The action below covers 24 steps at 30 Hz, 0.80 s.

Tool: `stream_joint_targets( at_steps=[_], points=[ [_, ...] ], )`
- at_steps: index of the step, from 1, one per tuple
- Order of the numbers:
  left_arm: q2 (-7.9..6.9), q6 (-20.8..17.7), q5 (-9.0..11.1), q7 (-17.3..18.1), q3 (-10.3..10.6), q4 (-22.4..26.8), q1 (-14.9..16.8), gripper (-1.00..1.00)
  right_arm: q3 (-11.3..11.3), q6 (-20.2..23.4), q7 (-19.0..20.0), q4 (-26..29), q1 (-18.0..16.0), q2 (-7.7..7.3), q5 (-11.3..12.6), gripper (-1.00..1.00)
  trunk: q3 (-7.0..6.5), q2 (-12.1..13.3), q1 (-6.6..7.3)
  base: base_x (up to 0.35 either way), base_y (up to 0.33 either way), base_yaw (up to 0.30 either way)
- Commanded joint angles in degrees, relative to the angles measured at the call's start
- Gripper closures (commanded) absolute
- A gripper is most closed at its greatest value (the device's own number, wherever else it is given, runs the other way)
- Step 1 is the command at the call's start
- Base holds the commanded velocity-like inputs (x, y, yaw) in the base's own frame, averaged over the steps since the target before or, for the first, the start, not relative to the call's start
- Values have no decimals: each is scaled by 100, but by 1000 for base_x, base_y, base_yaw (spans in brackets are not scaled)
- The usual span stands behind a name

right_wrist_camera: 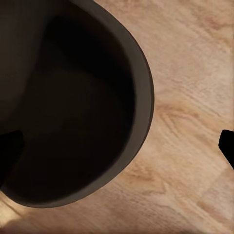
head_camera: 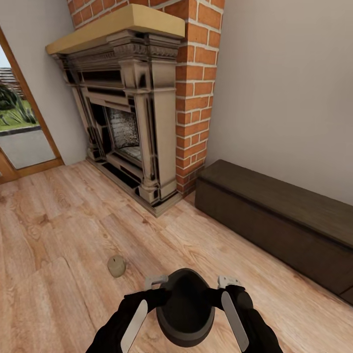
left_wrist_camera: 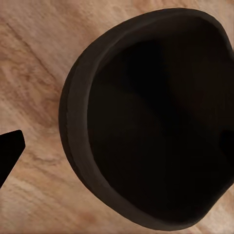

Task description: Place each of the two pumpkins and all three candles from the living room inside a cabinet in the living room (use any cabinet), then make sure every cabinet is closed, and position the cauldron so it is next to a table in the living room.

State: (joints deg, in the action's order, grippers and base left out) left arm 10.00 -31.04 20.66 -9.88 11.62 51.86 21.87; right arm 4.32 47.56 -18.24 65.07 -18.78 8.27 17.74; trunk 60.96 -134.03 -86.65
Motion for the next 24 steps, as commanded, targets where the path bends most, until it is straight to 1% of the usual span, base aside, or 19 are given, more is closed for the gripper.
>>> stream_joint_targets(
  at_steps=[1,14,18,23,24],
  points=[
    [0,-19,61,-50,7,8,2,-100,7,11,-57,6,-3,-1,61,-100,23,-42,-21,3,1,0],
    [0,-15,61,-50,7,0,2,-100,15,-23,-53,-55,-3,-1,63,-100,256,-564,-306,0,0,0],
    [0,185,67,-55,8,-1,2,-100,16,-128,-57,-63,-3,-1,63,-100,328,-724,-394,0,0,0],
    [0,257,65,-58,14,-1,2,-100,16,-148,-57,-88,-3,-1,61,-100,418,-921,-502,0,0,0],
    [0,260,63,-58,15,-1,2,-100,16,-149,-57,-89,-3,-1,62,-100,441,-923,-505,0,0,0]
  ],
)
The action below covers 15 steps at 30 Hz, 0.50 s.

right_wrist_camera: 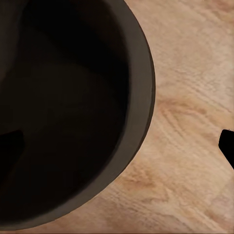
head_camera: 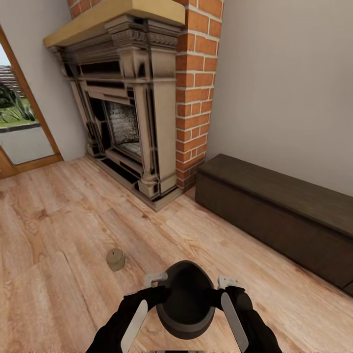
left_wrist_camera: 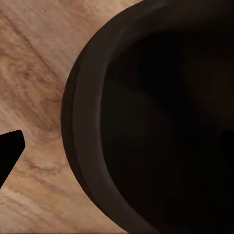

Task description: Place each of the two pumpkins and all three candles from the living room inside a cabinet in the living room (use any cabinet), then make sure every cabinet is closed, and position the cauldron so it is next to a table in the living room.

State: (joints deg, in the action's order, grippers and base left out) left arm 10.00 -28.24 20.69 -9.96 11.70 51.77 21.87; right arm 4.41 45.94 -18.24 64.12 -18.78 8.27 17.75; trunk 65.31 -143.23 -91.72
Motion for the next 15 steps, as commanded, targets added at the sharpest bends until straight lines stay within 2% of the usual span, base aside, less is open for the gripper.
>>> stream_joint_targets(
  at_steps=[1,15],
  points=[
    [0,-18,60,-50,8,9,2,-100,8,12,-57,5,-3,-1,61,-100,28,-4,-1,0,0,0],
    [0,-7,58,-50,8,8,2,-100,7,3,-57,-4,-3,-4,60,-100,338,-23,-37,0,0,0]
  ],
)
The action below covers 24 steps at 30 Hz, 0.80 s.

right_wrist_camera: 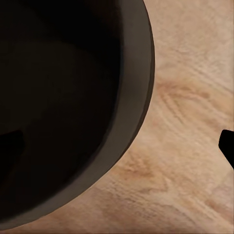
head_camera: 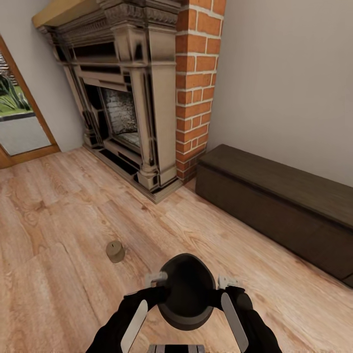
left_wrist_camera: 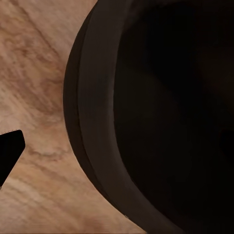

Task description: Place each of the two pumpkins and all three candles from the living room inside a cabinet in the living room (use any cabinet), then make sure every cabinet is closed, and position the cauldron so it is next to a table in the living room.

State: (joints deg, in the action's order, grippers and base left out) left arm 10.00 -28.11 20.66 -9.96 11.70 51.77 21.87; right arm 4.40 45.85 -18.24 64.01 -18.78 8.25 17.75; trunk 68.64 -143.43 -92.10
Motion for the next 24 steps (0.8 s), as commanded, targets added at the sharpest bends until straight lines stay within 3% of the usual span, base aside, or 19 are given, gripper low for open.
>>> stream_joint_targets(
  at_steps=[1,9,13,16,24],
  points=[
    [0,-20,61,-49,7,9,2,-100,7,12,-57,6,-3,-3,61,-100,28,-4,-1,0,0,0],
    [0,-19,61,-49,7,9,2,-100,2,-389,0,-296,-32,-12,59,-100,205,-14,-22,0,0,0],
    [0,7,59,-55,118,9,2,-100,9,-721,247,-402,-41,-8,41,-100,205,-14,-22,0,0,0],
    [0,116,65,-62,242,9,2,-100,9,-787,306,-541,-51,-14,30,-100,227,-16,-24,0,0,0],
    [0,156,66,-67,279,9,2,-100,9,-819,321,-590,-55,-16,28,-100,360,-24,-40,0,0,0]
  ],
)
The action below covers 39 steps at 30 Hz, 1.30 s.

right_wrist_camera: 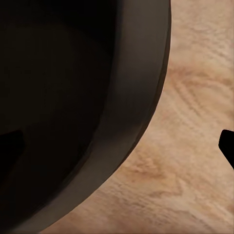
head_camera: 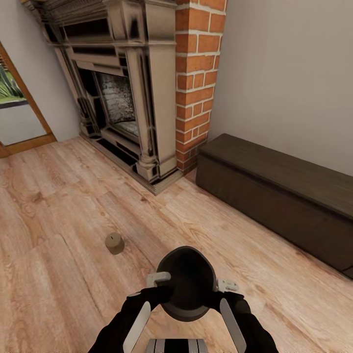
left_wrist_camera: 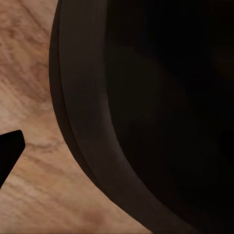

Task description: Place each of the two pumpkins and all three candles from the living room inside a cabinet in the living room (use any cabinet), then make sure every cabinet is closed, and position the cauldron so it is next to a table in the living room.

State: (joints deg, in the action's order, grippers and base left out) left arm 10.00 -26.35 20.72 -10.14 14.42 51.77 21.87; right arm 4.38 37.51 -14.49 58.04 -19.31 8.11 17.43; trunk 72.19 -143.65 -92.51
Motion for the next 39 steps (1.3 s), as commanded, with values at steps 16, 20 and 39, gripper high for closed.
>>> stream_joint_targets(
  at_steps=[16,20,39],
  points=[
    [0,-10,57,-42,9,8,2,-100,4,17,-54,6,-2,-29,82,-100,182,-13,-20,0,0,0],
    [0,-10,56,-41,9,8,2,-100,2,18,-54,6,-2,-31,85,-100,182,-13,-20,0,0,0],
    [0,-19,64,-41,0,8,2,-100,3,19,-54,6,-2,-31,85,-100,337,-22,-38,0,0,0]
  ],
)
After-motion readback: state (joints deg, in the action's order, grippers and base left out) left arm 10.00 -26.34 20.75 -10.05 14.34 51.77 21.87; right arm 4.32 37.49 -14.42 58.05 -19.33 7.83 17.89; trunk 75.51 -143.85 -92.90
